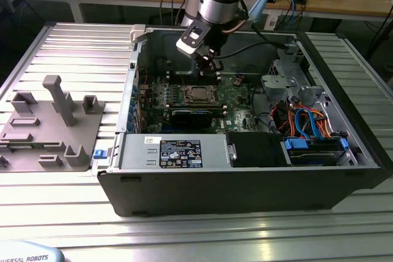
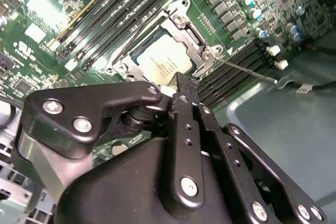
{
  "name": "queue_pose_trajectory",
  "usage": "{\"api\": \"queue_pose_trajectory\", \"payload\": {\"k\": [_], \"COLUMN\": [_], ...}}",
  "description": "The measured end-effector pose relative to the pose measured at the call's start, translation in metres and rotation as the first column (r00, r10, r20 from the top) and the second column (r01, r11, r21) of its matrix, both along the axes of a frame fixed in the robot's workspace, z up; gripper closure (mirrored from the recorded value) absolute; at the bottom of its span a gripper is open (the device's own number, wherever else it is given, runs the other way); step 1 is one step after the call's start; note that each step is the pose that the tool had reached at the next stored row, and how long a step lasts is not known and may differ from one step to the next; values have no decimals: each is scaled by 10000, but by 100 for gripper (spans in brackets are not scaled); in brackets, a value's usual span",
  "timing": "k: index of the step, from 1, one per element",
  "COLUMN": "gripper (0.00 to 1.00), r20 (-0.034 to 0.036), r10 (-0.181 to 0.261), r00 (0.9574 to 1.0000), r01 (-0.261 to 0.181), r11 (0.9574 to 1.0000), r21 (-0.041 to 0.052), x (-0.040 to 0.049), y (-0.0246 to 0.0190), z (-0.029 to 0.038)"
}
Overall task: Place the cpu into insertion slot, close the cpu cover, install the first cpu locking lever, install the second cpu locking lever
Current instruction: 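Install the first cpu locking lever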
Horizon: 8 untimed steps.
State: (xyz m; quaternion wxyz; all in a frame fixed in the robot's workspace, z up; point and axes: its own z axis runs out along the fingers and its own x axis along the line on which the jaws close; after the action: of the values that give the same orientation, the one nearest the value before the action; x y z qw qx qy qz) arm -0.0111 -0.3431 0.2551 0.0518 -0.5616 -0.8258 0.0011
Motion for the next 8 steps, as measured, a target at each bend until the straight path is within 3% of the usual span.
{"api": "queue_pose_trajectory", "payload": {"k": [2, 4, 8], "gripper": [89, 89, 89], "r20": [0, 0, 0], "r10": [264, 797, 1199], "r00": [9997, 9968, 9928], "r01": [-264, -797, -1199], "r11": [9997, 9968, 9928], "r21": [1, 0, 0], "x": [0, 0, 0], "y": [0, 0, 0], "z": [0, 0, 0]}}
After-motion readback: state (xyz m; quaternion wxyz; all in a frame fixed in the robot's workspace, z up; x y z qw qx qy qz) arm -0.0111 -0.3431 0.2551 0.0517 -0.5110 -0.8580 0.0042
